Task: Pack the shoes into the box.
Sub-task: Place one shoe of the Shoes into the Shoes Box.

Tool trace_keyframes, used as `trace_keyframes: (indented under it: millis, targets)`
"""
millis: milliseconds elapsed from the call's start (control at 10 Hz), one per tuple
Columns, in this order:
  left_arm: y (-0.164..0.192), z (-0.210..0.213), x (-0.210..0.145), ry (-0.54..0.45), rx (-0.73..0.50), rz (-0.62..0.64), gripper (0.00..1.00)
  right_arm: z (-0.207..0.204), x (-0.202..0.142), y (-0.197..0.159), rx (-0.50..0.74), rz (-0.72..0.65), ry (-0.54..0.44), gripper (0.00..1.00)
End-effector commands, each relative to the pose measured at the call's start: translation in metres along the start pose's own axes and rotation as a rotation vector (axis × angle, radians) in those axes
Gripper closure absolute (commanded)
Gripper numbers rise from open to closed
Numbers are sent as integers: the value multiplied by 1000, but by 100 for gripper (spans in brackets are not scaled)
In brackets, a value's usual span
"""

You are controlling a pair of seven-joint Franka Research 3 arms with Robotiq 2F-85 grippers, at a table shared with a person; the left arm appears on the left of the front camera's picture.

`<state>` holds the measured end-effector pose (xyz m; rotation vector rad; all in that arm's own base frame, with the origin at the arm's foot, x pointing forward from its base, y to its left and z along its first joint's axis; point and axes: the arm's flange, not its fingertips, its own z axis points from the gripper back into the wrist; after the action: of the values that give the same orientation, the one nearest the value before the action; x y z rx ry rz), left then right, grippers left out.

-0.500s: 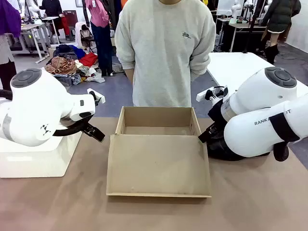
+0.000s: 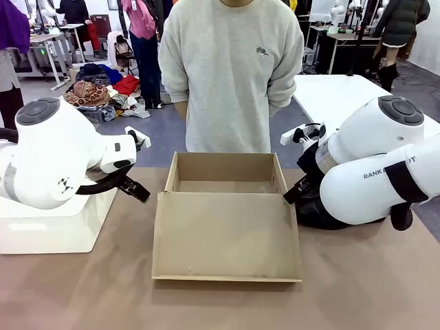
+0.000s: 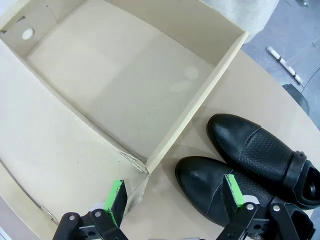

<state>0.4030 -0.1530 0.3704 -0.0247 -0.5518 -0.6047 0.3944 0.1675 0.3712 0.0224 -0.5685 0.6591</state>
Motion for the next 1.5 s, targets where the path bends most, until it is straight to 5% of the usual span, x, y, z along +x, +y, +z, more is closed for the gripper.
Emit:
trace_keyframes:
  millis: [0,600,1400]
  targets:
    - [1,0,0,0,0,2,0,0,0,0,0,-1,0,0]
    - [0,0,0,0,0,0,0,0,0,0,0,0,0,0]
    - [-40,124,20,-66,145,-64,0,122,25,13,-22,31,-80,0]
